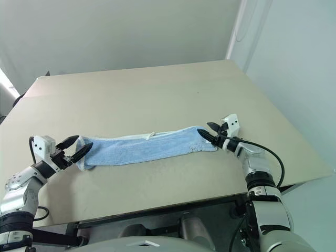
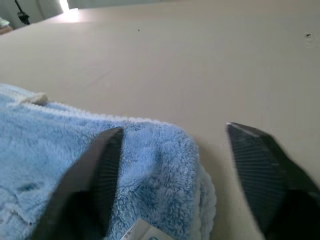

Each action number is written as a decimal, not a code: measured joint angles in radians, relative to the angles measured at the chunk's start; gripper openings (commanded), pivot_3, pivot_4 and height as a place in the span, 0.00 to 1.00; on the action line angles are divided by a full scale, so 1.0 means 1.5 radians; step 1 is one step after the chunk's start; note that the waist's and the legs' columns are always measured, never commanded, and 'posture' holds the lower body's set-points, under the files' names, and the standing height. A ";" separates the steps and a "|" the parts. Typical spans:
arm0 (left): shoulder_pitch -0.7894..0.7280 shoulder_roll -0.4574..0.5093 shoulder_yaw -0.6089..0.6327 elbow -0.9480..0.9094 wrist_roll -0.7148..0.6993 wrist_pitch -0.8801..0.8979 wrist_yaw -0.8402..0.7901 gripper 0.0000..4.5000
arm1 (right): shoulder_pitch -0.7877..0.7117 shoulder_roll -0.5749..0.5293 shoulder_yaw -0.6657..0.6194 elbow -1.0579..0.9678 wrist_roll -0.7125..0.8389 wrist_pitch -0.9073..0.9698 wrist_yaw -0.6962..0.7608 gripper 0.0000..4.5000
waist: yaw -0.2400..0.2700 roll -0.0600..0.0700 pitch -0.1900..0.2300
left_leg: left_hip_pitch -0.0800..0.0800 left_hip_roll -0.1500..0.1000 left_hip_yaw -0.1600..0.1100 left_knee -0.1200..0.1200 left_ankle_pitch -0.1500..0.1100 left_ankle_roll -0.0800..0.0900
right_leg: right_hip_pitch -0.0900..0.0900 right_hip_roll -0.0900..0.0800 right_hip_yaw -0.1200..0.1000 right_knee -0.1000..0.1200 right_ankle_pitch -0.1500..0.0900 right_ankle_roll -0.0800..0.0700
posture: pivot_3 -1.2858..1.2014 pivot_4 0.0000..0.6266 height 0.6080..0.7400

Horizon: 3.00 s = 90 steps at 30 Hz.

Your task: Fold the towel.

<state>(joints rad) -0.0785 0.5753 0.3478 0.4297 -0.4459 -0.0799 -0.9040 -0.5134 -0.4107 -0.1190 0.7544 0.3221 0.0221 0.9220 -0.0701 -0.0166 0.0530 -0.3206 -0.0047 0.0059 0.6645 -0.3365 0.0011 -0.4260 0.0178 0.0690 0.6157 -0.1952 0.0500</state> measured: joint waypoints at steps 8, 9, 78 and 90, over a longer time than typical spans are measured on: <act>-0.021 -0.010 0.072 -0.100 -0.080 0.045 0.066 1.00 | -0.035 -0.104 -0.084 -0.104 0.119 0.406 -0.059 0.99 | 0.003 0.000 0.000 | 0.000 0.000 -0.001 0.000 0.000 0.001 | -0.001 -0.002 -0.001 -0.001 0.000 0.000 | 0.52 0.00 1.00; -0.010 -0.010 0.071 -0.129 -0.096 0.066 0.059 1.00 | -0.030 -0.129 -0.074 -0.123 0.130 0.473 -0.042 0.99 | 0.002 0.000 0.000 | -0.001 0.000 -0.001 0.000 -0.001 0.001 | -0.001 -0.002 -0.001 -0.001 0.000 0.000 | 0.52 0.00 1.00; 0.086 -0.018 -0.053 -0.308 -0.087 0.194 -0.036 1.00 | -0.030 -0.407 0.182 -0.208 0.033 0.554 0.316 0.01 | -0.018 -0.001 0.000 | 0.000 0.000 0.003 0.000 -0.002 0.003 | -0.001 0.002 0.002 -0.002 -0.002 -0.001 | 0.52 0.00 1.00; 0.092 -0.018 -0.053 -0.306 -0.086 0.192 -0.034 1.00 | -0.007 -0.362 0.177 -0.462 0.060 0.509 0.312 0.01 | -0.015 -0.001 0.000 | 0.000 0.000 0.003 0.000 -0.002 0.003 | -0.003 0.002 0.001 -0.002 -0.002 -0.001 | 0.52 0.00 1.00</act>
<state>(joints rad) 0.0598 0.5485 0.2686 -0.0289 -0.5755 0.2078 -0.9549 -0.5239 -0.9531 0.1464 0.0618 0.4116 0.7862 1.3905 -0.0920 -0.0185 0.0535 -0.3204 -0.0043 0.0098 0.6650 -0.3389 0.0051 -0.4307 0.0202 0.0708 0.6128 -0.1982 0.0487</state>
